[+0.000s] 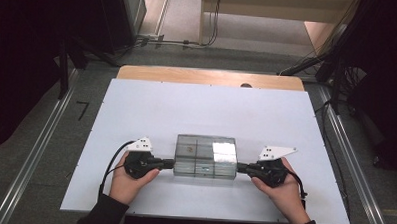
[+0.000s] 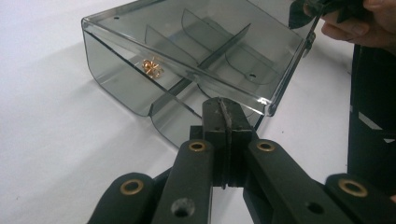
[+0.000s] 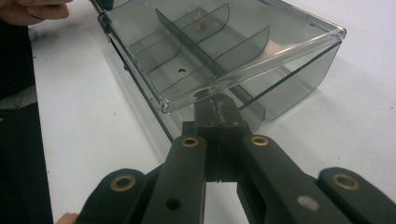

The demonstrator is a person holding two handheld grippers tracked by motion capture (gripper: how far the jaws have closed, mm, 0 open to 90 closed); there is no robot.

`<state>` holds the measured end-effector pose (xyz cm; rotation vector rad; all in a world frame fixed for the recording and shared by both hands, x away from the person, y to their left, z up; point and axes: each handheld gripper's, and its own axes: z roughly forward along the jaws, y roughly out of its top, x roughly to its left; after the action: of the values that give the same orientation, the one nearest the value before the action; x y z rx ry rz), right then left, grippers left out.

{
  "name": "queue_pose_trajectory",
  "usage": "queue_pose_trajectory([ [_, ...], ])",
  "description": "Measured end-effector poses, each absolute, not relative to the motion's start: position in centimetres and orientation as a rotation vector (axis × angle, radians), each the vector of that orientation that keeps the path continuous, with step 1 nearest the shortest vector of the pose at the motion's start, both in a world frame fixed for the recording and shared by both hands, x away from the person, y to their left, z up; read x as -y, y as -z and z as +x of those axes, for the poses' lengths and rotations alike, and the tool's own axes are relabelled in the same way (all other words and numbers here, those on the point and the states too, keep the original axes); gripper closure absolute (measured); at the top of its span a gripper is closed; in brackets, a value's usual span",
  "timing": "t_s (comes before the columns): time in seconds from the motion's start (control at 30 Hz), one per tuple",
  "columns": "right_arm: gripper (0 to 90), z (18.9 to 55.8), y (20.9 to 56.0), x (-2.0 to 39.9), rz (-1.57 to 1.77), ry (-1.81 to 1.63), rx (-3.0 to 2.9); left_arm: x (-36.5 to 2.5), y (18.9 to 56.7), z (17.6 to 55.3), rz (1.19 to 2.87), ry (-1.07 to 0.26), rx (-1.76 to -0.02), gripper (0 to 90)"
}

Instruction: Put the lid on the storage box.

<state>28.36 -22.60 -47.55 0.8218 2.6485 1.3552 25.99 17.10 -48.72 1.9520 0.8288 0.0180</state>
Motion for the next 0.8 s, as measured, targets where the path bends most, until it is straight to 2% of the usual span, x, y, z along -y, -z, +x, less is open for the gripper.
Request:
queue_pose_trajectory([
  [0.8, 88.0, 28.64, 48.13, 22.8, 0.836, -1.306, -2.659, -17.32, 49.15, 26.18, 1.974, 0.005, -0.838, 90.0],
])
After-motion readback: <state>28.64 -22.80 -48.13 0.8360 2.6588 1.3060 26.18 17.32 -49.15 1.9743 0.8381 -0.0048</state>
